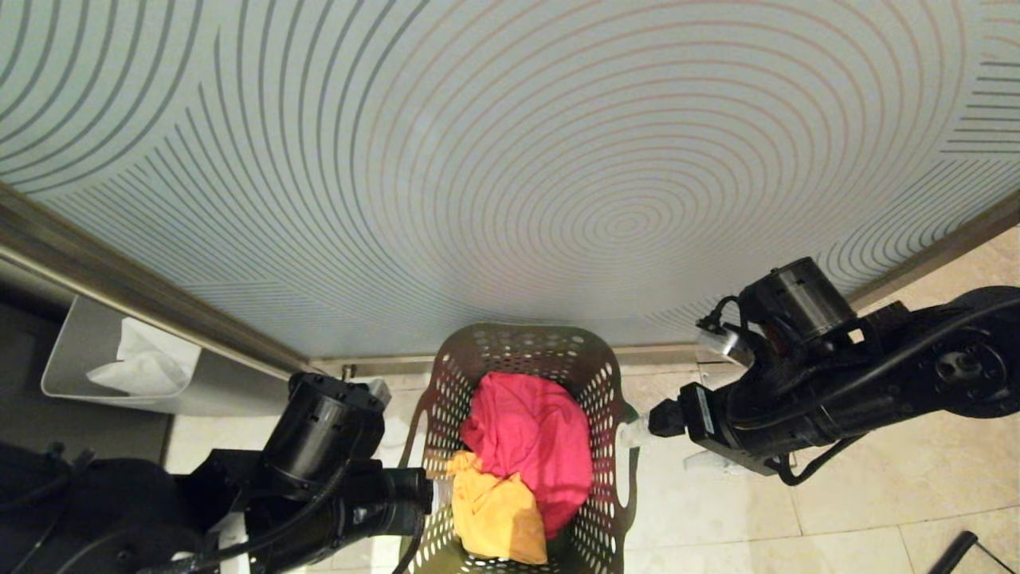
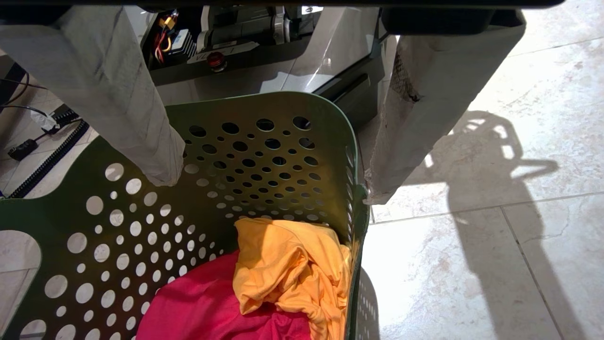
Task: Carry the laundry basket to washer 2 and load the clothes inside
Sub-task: Pick up the clothes basket and put it beside the washing machine
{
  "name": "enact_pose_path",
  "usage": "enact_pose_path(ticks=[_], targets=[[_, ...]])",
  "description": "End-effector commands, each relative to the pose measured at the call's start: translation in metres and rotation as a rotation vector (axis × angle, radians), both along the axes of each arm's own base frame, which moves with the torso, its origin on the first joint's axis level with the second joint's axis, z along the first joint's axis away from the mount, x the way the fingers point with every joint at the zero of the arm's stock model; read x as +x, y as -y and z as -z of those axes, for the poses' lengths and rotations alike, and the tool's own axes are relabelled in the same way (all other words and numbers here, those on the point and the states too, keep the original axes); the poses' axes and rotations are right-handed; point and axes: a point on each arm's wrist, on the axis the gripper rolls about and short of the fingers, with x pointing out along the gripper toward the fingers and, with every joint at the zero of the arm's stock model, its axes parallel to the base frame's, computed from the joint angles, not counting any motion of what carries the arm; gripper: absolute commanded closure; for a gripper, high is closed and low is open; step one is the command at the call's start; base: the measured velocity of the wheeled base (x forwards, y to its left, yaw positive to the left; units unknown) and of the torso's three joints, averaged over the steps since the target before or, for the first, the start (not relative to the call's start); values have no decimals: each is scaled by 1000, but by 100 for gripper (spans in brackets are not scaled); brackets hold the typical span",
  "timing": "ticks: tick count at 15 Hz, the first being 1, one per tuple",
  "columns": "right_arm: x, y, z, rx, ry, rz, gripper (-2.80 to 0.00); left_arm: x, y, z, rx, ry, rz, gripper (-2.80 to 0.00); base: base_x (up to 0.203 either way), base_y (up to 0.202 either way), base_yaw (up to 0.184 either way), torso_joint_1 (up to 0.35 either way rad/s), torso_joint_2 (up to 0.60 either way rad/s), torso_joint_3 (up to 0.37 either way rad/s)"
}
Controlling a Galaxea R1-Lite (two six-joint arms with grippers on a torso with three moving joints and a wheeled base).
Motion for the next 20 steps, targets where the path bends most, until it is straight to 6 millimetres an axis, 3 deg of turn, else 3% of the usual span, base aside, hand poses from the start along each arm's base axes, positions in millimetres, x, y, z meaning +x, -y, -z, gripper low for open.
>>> enact_pose_path(ticks=[1, 8, 10, 13, 15, 20], targets=[[-6, 3, -1, 16, -11, -12, -280, 1, 1, 2, 2, -3, -2, -280, 0, 0, 0, 0, 0, 0], [22, -6, 57, -12, -18, -21, -280, 20, 20, 20, -17, 61, -17, -280, 0, 0, 0, 0, 0, 0], [27, -8, 61, -10, -10, -19, -280, 21, 21, 18, -6, 99, -41, -280, 0, 0, 0, 0, 0, 0], [29, -8, 58, -4, 4, -19, -280, 11, 14, -8, -6, 180, -23, -280, 0, 0, 0, 0, 0, 0], [32, -10, 65, -12, -14, -20, -280, 10, 13, -15, 35, 212, -45, -280, 0, 0, 0, 0, 0, 0], [44, -15, 71, 27, 67, -20, -280, 28, 23, 17, 111, 175, -63, -280, 0, 0, 0, 0, 0, 0]])
